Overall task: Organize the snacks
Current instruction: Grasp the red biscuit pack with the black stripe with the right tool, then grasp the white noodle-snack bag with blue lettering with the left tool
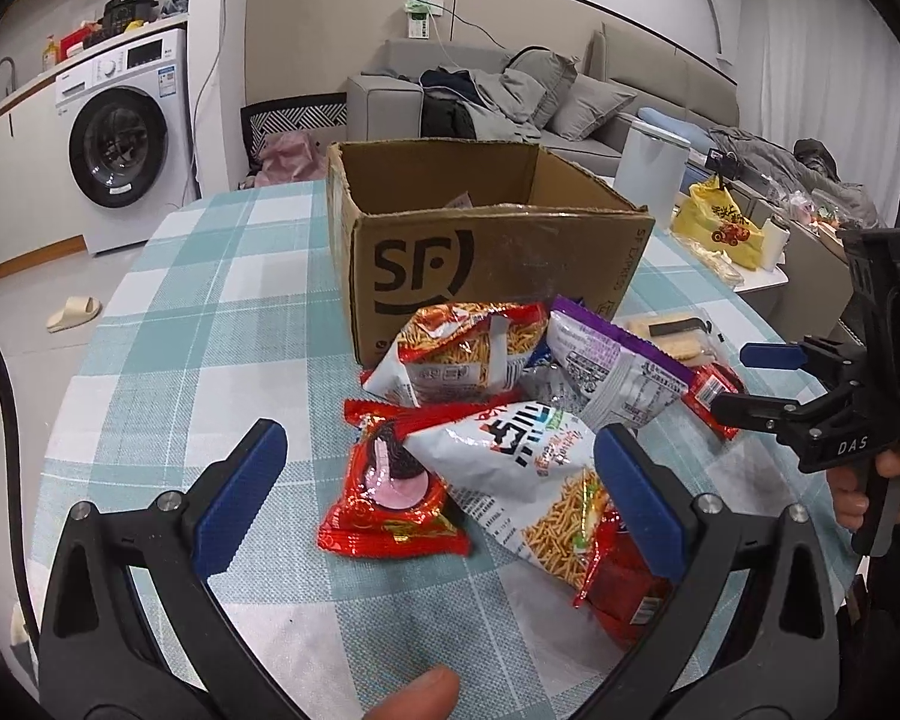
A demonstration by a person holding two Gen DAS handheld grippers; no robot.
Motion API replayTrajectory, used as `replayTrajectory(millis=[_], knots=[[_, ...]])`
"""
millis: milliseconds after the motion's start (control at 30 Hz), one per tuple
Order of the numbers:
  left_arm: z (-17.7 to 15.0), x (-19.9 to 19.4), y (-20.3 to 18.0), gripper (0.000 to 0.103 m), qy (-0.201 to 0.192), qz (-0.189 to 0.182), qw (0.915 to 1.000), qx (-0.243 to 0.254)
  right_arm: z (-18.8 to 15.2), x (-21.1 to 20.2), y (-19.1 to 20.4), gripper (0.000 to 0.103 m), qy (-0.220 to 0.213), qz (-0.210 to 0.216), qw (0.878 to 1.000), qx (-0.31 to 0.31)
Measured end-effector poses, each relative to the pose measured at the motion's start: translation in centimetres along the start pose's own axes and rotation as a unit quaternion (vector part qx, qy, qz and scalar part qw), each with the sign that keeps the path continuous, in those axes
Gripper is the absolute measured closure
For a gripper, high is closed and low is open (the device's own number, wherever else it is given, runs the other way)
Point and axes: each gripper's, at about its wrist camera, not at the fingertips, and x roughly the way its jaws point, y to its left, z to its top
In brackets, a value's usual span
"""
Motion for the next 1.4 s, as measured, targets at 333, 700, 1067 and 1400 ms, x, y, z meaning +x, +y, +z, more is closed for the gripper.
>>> replayTrajectory(millis=[333,700,1067,1400], knots=[[-0.3,1.3,-0.1,0.001,0.028,-0.012,0.9995,-0.012,-0.3,1.7,-1.1,0.013,0.027,0.0,1.0,0.004],[-0.9,2.5,-0.8,0.001,0.048,-0.028,0.9984,-0.014,-0.8,2.7,0.9,0.045,0.039,0.016,0.999,-0.031],[-0.2,4.0,-1.2,0.001,0.06,-0.035,0.997,-0.032,-1.2,2.7,2.7,0.057,0.036,0.027,0.997,-0.055],[-0.7,4.3,-1.9,0.014,0.074,-0.013,0.9972,-0.005,-1.2,2.8,2.7,0.057,0.034,0.029,0.997,-0.057]])
